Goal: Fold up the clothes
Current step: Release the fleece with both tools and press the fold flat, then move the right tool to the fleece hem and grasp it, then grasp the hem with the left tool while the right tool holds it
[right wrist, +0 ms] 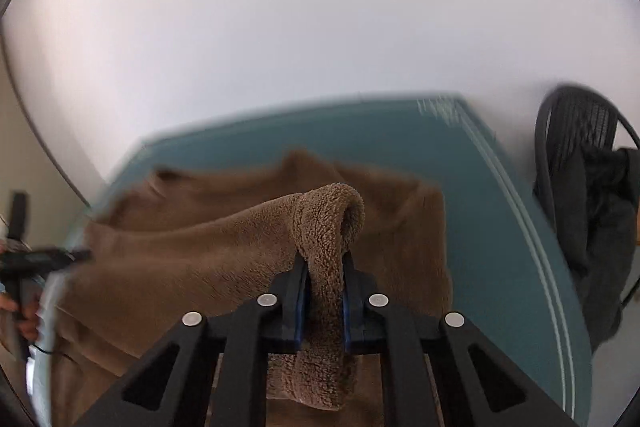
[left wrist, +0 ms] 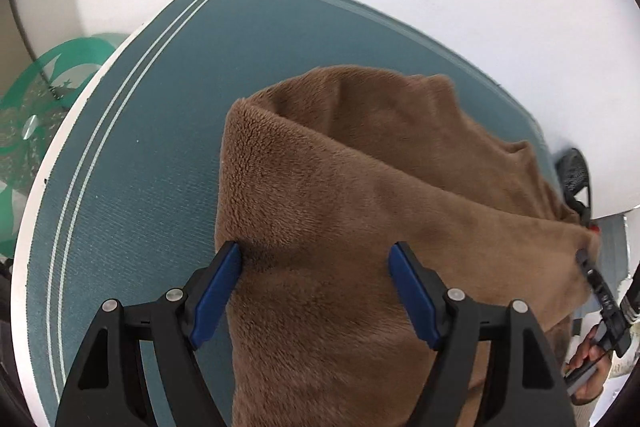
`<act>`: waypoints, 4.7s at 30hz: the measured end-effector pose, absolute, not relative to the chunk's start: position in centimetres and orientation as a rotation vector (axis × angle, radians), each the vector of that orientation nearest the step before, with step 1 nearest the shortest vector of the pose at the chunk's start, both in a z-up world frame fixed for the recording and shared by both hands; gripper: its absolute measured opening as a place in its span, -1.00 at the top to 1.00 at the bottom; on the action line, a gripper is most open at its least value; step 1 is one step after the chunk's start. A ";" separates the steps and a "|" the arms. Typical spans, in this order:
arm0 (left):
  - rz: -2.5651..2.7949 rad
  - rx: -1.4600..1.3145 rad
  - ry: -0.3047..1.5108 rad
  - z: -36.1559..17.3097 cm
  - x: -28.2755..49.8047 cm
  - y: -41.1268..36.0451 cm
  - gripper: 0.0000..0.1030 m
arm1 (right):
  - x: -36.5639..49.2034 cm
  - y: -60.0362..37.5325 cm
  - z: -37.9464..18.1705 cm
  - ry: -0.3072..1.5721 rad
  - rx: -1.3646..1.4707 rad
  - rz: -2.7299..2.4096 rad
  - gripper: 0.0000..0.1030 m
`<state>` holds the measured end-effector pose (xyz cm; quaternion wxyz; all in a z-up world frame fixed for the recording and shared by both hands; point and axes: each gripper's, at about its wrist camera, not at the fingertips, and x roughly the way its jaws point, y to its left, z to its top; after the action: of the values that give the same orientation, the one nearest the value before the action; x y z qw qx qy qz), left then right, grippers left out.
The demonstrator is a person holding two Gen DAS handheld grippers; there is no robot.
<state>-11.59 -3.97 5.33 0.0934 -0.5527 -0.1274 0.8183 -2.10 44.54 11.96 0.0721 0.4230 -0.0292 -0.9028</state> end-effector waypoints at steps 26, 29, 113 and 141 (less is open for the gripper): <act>2.352 -1.473 -0.160 6.0 -6.7 1.1 -0.55 | -1.5 40.0 7.5 0.059 1.350 -2.487 -0.22; 2.359 -1.417 -0.230 7.4 -7.4 0.9 -0.55 | -1.3 39.6 8.6 0.024 1.340 -2.511 -0.22; 2.482 -1.171 0.212 4.3 30.7 -5.7 -0.63 | 35.6 50.7 9.5 0.094 1.089 -2.881 0.43; 2.568 -0.999 -0.040 10.0 29.3 -8.4 0.58 | 33.0 50.8 13.7 0.069 0.928 -2.965 0.54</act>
<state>29.27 -8.43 9.95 0.1916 -0.3556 -0.0142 0.9147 33.04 50.78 13.65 0.0172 0.2987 0.0222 -0.9539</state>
